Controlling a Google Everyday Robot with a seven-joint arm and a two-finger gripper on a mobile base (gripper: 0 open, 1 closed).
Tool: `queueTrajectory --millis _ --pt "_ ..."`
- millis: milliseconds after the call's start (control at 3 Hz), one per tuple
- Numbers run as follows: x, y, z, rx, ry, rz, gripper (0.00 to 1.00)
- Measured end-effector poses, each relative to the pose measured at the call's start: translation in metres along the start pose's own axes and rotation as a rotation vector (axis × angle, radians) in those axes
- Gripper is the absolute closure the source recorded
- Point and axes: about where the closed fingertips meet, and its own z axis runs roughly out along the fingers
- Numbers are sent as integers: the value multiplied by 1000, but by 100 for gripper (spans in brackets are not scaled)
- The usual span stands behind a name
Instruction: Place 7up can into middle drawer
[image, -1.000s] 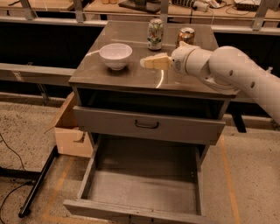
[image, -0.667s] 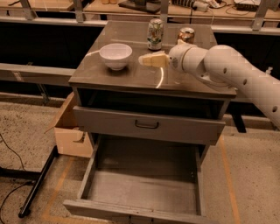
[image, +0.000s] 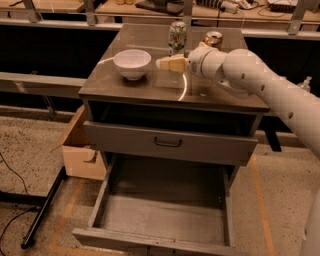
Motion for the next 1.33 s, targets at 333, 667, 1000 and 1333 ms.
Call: queueTrajectory --millis 333,667,1000,1333 --pt "1 -10 25 10 -11 -3 0" --pt "-1 -22 49 28 -24 -8 0" --pt "-2 -32 70 46 -21 -15 0" --pt "1 -45 87 81 0 -14 0"
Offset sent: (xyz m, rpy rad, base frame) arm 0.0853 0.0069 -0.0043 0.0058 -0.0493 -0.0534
